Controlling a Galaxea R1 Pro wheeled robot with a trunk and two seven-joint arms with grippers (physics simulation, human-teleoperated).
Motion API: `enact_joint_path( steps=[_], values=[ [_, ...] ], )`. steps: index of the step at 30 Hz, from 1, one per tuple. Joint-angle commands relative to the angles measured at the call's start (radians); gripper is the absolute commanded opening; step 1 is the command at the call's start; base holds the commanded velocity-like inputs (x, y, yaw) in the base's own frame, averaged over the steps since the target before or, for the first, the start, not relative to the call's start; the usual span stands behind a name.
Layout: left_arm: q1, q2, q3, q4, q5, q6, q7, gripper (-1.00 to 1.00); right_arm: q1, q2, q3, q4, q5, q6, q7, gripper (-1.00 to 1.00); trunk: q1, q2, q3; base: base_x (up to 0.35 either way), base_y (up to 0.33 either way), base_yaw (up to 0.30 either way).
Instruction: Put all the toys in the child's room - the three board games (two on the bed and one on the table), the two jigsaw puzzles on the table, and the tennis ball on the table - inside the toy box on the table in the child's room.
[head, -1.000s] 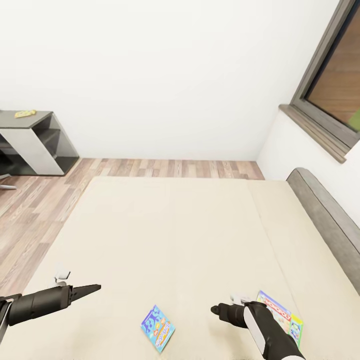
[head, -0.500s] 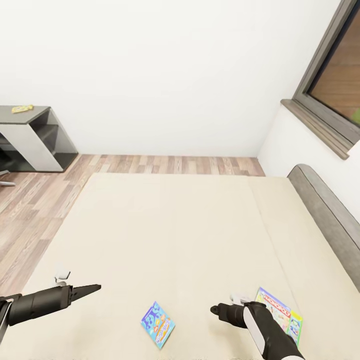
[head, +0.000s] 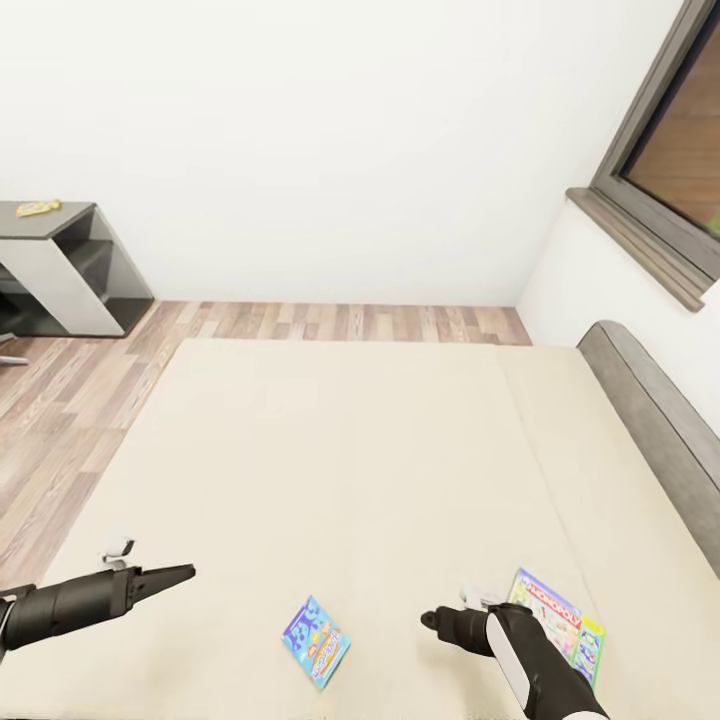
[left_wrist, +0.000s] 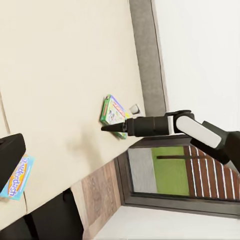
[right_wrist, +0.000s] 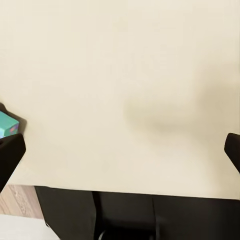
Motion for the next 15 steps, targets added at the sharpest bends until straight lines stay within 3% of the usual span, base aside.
enact_joint_path(
  steps=[1,3,6,10,11,13,15],
  values=[
    [0.000,0.006,0.000,-0.003,0.000,0.012,-0.004,1.00,0.000,0.001,-0.006,-0.001,0.002,0.006,0.005,1.00,0.000,-0.002,-0.003,0.000,0.000,0.000],
    [0.000,0.017,-0.001,-0.010,0.005,0.014,-0.004,1.00,0.000,0.001,-0.006,-0.001,0.002,0.006,0.005,1.00,0.000,-0.002,-0.006,0.000,0.000,0.000],
    [0.001,0.031,-0.003,-0.021,0.045,0.017,-0.004,1.00,0.000,0.001,-0.006,-0.001,0.001,0.006,0.005,1.00,0.000,-0.002,-0.011,0.000,0.000,0.000],
    [0.004,0.039,-0.008,-0.030,0.160,0.023,-0.004,1.00,0.000,0.002,-0.006,-0.001,0.001,0.006,0.005,1.00,0.000,-0.002,-0.018,0.000,0.000,0.000],
    [0.004,0.041,-0.011,-0.032,0.208,0.025,-0.004,1.00,0.000,0.002,-0.006,-0.001,0.001,0.006,0.005,1.00,0.000,-0.002,-0.020,0.000,0.000,0.000],
    [0.005,0.041,-0.017,-0.034,0.254,0.026,-0.004,1.00,0.000,0.003,-0.005,-0.001,0.001,0.005,0.005,1.00,0.000,-0.002,-0.023,0.000,0.000,0.000],
    [0.005,0.042,-0.020,-0.034,0.271,0.027,-0.004,1.00,0.000,0.003,-0.005,-0.001,0.001,0.005,0.005,1.00,0.000,-0.002,-0.026,0.000,0.000,0.000]
  ],
)
